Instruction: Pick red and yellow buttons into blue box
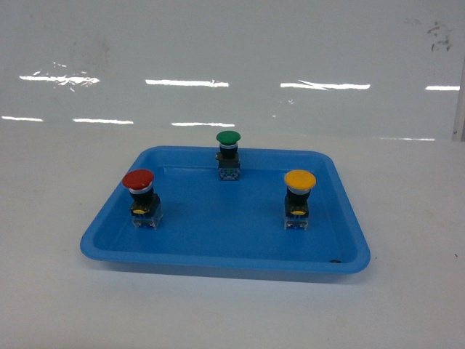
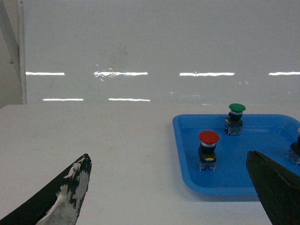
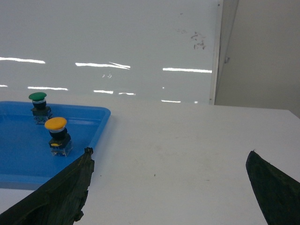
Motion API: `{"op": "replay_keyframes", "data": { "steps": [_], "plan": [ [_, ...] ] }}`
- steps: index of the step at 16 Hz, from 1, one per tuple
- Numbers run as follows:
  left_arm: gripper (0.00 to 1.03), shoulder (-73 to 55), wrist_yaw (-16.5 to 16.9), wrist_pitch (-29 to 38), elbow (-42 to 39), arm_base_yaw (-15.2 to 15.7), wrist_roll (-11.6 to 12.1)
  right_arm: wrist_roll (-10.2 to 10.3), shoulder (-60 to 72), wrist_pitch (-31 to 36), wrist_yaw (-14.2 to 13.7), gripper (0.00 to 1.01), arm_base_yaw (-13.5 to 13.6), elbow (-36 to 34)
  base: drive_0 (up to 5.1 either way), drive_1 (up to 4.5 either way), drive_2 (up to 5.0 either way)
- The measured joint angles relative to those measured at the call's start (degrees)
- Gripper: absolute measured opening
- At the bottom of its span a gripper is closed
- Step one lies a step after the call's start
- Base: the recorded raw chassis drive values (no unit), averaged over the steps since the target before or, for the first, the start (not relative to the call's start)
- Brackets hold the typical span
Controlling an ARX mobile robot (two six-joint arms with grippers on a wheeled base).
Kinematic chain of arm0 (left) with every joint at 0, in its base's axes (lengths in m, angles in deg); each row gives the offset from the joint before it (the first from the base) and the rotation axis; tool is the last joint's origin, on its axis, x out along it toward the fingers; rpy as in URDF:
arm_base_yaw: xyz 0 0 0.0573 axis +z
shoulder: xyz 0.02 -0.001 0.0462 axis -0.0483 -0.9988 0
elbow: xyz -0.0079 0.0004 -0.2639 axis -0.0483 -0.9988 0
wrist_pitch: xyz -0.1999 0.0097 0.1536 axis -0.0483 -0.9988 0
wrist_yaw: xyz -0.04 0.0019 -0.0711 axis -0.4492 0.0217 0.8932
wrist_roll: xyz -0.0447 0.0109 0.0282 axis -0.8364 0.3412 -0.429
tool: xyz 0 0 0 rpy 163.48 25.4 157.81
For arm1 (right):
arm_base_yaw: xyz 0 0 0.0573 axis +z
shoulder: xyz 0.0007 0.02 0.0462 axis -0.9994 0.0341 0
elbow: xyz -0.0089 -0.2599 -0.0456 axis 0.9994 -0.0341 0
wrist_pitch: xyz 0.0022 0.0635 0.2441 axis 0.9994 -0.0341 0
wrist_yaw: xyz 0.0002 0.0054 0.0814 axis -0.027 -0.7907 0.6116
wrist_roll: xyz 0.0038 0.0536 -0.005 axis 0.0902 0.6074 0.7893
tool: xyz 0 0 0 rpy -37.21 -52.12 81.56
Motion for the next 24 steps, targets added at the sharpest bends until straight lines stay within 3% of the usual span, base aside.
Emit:
{"op": "replay_keyframes", "data": {
  "steps": [15, 16, 17, 18, 20, 24],
  "plan": [
    [0.98, 0.0, 0.0, 0.0, 0.0, 0.0, 0.0, 0.0, 0.0, 0.0, 0.0, 0.98, 0.0, 0.0, 0.0, 0.00, 0.0],
    [0.98, -0.9, -1.6, 1.8, 0.0, -1.1, 0.0, 0.0, 0.4, 0.9, 0.4, 0.98, -0.3, 0.0, 0.0, 0.00, 0.0],
    [0.98, -4.0, -3.9, 6.8, 0.0, -3.7, 0.3, 0.3, 3.0, 5.0, 2.3, 0.98, -2.0, 0.0, 0.0, 0.00, 0.0],
    [0.98, -11.8, -3.9, 14.4, 0.0, -5.5, 0.5, 0.4, 9.1, 10.1, 3.4, 0.98, -3.5, 0.0, 0.0, 0.00, 0.0],
    [0.98, -21.7, -4.0, 22.9, 0.0, -5.1, 0.6, 0.4, 16.0, 16.6, 3.9, 0.98, -3.7, 0.0, 0.0, 0.00, 0.0],
    [0.98, -53.8, -3.8, 48.0, 6.3, -6.6, 3.3, 0.4, 42.2, 38.1, 4.2, 0.98, 0.1, 4.5, 0.0, 0.00, 0.0]
  ]
}}
